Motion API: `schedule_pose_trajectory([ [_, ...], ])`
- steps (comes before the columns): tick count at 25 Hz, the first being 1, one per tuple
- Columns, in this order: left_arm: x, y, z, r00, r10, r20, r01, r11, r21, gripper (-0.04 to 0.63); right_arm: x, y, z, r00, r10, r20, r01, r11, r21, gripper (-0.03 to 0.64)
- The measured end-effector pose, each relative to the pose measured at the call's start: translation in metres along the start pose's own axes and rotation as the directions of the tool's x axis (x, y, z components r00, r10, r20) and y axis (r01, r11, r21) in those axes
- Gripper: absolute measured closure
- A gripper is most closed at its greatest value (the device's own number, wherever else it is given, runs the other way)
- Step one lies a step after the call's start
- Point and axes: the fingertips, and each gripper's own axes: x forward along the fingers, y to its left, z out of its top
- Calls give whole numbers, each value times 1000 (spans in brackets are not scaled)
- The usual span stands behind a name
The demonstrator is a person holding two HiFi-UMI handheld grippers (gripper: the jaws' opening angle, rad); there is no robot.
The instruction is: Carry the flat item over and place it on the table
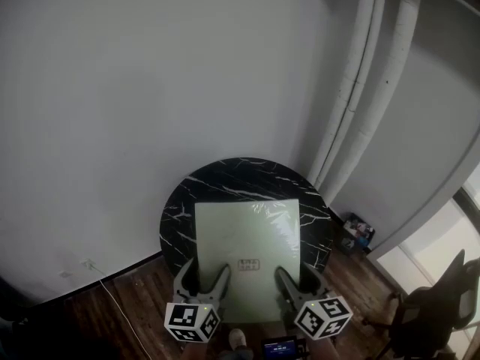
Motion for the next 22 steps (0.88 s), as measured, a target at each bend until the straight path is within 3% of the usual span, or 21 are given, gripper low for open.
schedule_pose_trajectory([
  [22, 28, 24, 14, 1000, -24, 15, 24, 1000, 7, 256, 35, 0, 9, 1000, -14, 26, 14, 1000, -5, 387],
])
